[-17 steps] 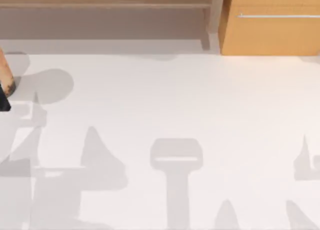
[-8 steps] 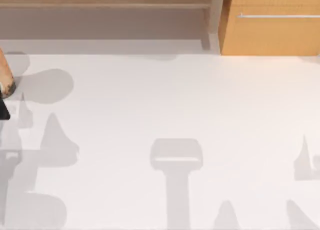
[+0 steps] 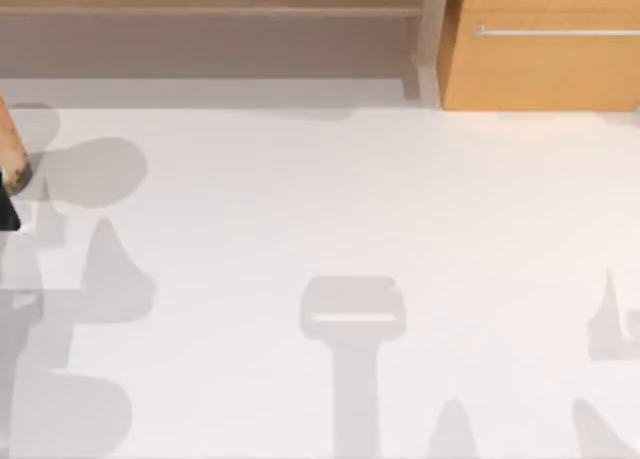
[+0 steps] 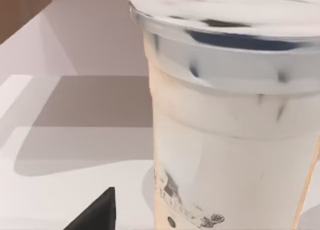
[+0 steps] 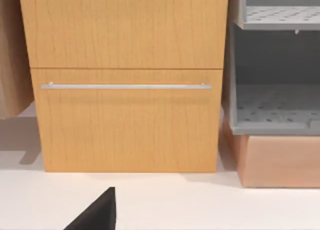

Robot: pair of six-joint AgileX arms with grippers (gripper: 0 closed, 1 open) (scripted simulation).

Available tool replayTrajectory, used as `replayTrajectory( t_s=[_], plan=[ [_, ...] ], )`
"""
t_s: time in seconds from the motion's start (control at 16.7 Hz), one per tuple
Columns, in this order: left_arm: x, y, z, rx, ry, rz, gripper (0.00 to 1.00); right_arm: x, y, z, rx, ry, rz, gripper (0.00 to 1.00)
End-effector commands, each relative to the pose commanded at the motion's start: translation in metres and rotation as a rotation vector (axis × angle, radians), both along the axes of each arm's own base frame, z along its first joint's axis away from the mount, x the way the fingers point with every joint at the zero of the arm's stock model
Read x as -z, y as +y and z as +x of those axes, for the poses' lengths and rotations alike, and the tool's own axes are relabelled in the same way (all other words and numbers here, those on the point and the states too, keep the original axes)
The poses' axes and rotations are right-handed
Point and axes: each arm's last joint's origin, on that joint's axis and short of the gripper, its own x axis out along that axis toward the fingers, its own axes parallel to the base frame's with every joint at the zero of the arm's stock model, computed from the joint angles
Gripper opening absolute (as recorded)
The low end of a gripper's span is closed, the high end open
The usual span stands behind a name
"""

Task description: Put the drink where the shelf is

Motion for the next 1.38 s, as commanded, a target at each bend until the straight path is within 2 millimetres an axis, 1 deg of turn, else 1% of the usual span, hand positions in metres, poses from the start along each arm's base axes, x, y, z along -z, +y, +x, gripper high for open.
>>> replayTrajectory(
  t_s=[0.42, 0.54, 0.72, 1.38],
  plan=[
    [0.006, 0.0, 0.063, -0.001, -0.004, 0.001, 1.0, 0.0, 0.0, 0.0, 0.0, 0.0, 0.0, 1.0],
    [0.007, -0.002, 0.07, -0.001, -0.002, 0.0, 1.0, 0.0, 0.0, 0.0, 0.0, 0.0, 0.0, 1.0],
    [0.007, -0.002, 0.07, -0.001, -0.002, 0.0, 1.0, 0.0, 0.0, 0.0, 0.0, 0.0, 0.0, 1.0],
    [0.007, -0.002, 0.07, -0.001, -0.002, 0.0, 0.17, 0.0, 0.0, 0.0, 0.0, 0.0, 0.0, 1.0]
  ],
)
